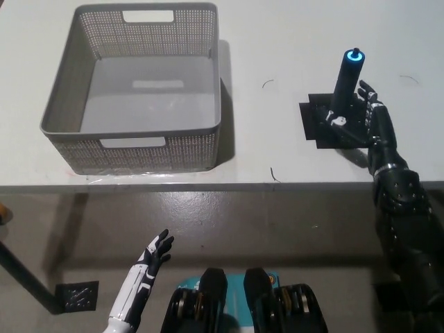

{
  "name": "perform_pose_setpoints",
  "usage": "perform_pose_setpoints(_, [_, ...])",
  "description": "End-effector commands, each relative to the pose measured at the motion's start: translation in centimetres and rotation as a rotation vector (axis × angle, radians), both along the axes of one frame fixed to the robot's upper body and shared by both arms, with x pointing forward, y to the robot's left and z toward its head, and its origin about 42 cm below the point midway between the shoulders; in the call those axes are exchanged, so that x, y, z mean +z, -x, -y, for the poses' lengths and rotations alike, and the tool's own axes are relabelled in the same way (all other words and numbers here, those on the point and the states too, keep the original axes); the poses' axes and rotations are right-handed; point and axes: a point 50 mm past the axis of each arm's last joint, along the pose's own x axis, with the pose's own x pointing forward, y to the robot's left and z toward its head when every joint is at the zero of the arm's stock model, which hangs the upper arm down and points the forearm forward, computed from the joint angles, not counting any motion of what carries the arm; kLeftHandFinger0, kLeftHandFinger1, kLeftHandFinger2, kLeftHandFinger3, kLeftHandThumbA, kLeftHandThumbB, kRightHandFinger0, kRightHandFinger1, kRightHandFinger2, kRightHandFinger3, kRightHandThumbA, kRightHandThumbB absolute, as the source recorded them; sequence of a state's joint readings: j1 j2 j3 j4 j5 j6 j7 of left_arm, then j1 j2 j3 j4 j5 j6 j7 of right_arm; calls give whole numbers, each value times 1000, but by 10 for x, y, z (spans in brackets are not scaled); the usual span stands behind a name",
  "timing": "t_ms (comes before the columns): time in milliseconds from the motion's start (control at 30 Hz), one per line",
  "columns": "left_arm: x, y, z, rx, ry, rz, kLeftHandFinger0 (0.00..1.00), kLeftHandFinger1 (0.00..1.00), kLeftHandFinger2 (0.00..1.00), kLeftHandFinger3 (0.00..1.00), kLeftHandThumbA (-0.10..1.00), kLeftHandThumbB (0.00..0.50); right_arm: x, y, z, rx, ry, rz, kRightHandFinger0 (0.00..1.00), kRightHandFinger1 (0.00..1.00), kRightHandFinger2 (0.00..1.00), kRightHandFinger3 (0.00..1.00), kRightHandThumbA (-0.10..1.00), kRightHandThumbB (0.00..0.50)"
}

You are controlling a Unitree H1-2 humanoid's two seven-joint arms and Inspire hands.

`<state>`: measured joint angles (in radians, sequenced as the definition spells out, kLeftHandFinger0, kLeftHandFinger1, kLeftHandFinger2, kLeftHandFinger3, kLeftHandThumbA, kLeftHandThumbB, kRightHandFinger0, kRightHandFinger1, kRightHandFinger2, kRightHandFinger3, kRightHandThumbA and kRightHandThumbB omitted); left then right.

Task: Use the right hand to pick up a electric screw driver and put it into a container on the left side

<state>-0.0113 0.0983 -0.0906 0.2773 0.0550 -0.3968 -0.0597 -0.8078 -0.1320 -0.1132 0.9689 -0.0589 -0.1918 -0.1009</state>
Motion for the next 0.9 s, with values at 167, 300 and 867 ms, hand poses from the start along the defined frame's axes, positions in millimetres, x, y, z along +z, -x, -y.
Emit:
perform_pose_setpoints(167, [4,1,-1,-29,-7,44,1000,1000,1000,1000,1000,290,54,-34,-11,25,83,102,1000,1000,1000,1000,1000,429])
perform_pose_setpoints(300, [4,1,0,-36,-14,46,1000,1000,1000,1000,1000,296,78,-49,-18,25,109,95,1000,1000,1000,1000,1000,415])
perform_pose_setpoints(867, [13,-8,0,-58,-34,74,1000,1000,1000,1000,1000,302,116,-65,-56,-176,57,117,0,72,555,519,-100,125])
